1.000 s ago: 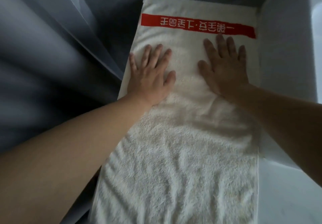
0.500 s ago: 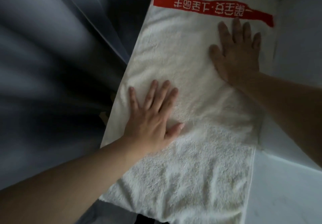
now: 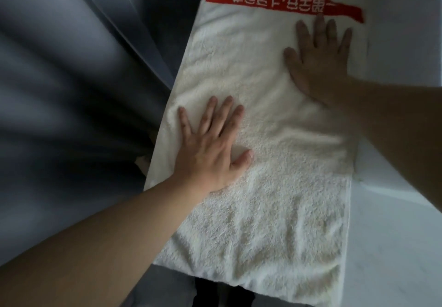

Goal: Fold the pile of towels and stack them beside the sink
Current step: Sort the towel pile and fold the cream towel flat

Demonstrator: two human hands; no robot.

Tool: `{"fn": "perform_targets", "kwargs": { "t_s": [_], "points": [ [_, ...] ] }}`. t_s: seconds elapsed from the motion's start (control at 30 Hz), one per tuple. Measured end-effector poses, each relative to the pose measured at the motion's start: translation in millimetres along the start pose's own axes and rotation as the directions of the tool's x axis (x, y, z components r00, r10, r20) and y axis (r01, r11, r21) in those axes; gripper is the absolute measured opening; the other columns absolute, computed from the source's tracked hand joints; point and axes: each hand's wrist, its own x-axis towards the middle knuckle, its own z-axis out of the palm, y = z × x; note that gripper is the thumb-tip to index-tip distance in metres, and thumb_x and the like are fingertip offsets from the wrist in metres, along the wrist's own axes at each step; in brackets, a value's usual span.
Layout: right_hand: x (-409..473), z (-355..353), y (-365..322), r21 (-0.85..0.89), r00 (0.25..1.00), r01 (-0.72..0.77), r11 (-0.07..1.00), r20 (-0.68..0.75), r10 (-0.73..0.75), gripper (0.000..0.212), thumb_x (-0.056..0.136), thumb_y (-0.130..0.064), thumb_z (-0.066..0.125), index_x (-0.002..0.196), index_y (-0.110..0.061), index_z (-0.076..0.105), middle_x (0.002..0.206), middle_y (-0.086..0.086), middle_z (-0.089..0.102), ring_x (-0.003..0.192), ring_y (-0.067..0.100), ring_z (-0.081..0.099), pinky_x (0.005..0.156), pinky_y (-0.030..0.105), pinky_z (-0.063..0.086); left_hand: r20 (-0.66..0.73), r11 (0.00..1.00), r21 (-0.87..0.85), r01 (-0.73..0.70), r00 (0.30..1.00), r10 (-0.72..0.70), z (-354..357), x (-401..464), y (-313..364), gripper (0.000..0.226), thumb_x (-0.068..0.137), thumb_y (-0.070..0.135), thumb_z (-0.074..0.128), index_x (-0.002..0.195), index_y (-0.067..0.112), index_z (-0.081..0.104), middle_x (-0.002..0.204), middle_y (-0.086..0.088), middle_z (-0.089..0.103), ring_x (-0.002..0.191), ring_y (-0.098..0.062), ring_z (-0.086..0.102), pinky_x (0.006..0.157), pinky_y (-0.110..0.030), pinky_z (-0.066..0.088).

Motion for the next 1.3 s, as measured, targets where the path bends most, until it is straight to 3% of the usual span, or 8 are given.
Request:
{"fn": "perform_targets", "kwargs": {
  "t_s": [0.17, 0.27, 0.37, 0.63, 0.77, 0.93, 1.13, 1.3],
  "points": [
    [-117, -2, -45, 0.35, 0.97, -0.002, 0.937, -0.228, 0.087, 0.064, 0.098, -0.043, 0.021, 0.154, -0.013, 0.02, 0.162, 0.011, 0.009, 0.15, 0.025, 0.006, 0.12, 0.048, -0.003, 0.0, 1.0, 0.012, 0.008, 1.0, -0.008, 0, 0, 1, 0.084, 0.092, 0.074, 0.015, 0.159, 0.025, 0.002, 0.167, 0.002, -0.007, 0.153, -0.023, -0.009, 0.112, -0.074, 0.0],
    [-215, 10, -45, 0.227, 0.996, 0.091, 0.97, -0.045, -0.083, 0.067, 0.097, -0.047, 0.019, 0.156, -0.015, 0.011, 0.163, 0.007, 0.003, 0.15, 0.023, 0.0, 0.121, 0.045, -0.002, -0.017, 1.0, -0.022, 0.015, 1.0, -0.015, -1, 0, 2, 0.083, 0.09, 0.071, 0.017, 0.159, 0.026, 0.006, 0.167, 0.003, -0.003, 0.154, -0.023, -0.006, 0.113, -0.073, -0.001],
    [-245, 25, -22, 0.019, 0.989, 0.093, 0.995, 0.111, -0.095, 0.069, 0.095, -0.057, 0.009, 0.155, -0.027, -0.006, 0.162, -0.002, -0.013, 0.148, 0.018, -0.016, 0.121, 0.048, -0.004, -0.023, 1.0, -0.017, 0.017, 1.0, -0.018, 0, 2, 1, 0.083, 0.088, 0.069, 0.017, 0.158, 0.026, 0.007, 0.167, 0.003, -0.001, 0.154, -0.023, -0.005, 0.113, -0.072, -0.001],
    [-245, 30, -23, -0.004, 0.994, 0.077, 0.997, 0.081, -0.076, 0.068, 0.096, -0.058, 0.012, 0.155, -0.03, -0.005, 0.162, -0.003, -0.014, 0.148, 0.019, -0.017, 0.12, 0.05, -0.001, 0.02, 0.999, -0.009, 0.035, 0.999, -0.035, -5, 4, 3, 0.075, 0.094, 0.061, 0.012, 0.159, 0.025, 0.002, 0.167, 0.002, -0.007, 0.153, -0.023, -0.009, 0.116, -0.068, -0.005],
    [-244, 31, -23, -0.008, 0.994, 0.079, 0.997, 0.072, -0.078, 0.067, 0.095, -0.058, 0.011, 0.154, -0.032, -0.007, 0.162, -0.005, -0.017, 0.148, 0.018, -0.018, 0.12, 0.049, -0.003, -0.134, 0.985, -0.156, 0.077, 0.986, -0.099, -6, -45, 14, 0.068, 0.097, 0.055, 0.018, 0.155, 0.02, 0.023, 0.165, -0.005, 0.017, 0.152, -0.028, 0.012, 0.118, -0.064, -0.001],
    [-244, 33, -22, -0.017, 0.994, 0.086, 0.996, 0.064, -0.084, 0.066, 0.096, -0.057, 0.013, 0.154, -0.033, -0.008, 0.161, -0.005, -0.017, 0.148, 0.018, -0.017, 0.12, 0.049, -0.003, -0.018, 0.99, -0.054, 0.133, 0.991, -0.134, 17, -112, 7, 0.072, 0.096, 0.062, 0.015, 0.159, 0.031, 0.0, 0.167, 0.002, -0.006, 0.153, -0.023, -0.01, 0.117, -0.066, -0.003],
    [-260, 22, -26, 0.077, 0.996, 0.07, 0.995, 0.046, -0.074, 0.068, 0.096, -0.055, 0.009, 0.155, -0.024, -0.003, 0.163, 0.002, -0.011, 0.149, 0.02, -0.012, 0.12, 0.049, -0.005, -0.036, 0.987, -0.041, 0.157, 0.987, -0.159, 20, -106, 7, 0.072, 0.095, 0.063, 0.012, 0.158, 0.034, -0.006, 0.167, 0.004, -0.012, 0.153, -0.022, -0.015, 0.117, -0.065, -0.005],
    [-346, 41, -10, 0.052, 0.899, 0.437, 0.898, 0.014, -0.439, 0.093, 0.086, -0.075, 0.033, 0.155, -0.013, 0.019, 0.162, 0.009, 0.013, 0.15, 0.029, 0.01, 0.117, 0.058, 0.015, -0.048, 0.987, -0.043, 0.156, 0.986, -0.158, 24, -104, 6, 0.07, 0.095, 0.063, 0.011, 0.157, 0.035, -0.006, 0.167, 0.006, -0.01, 0.153, -0.021, -0.013, 0.118, -0.064, -0.006]
  ]
}}
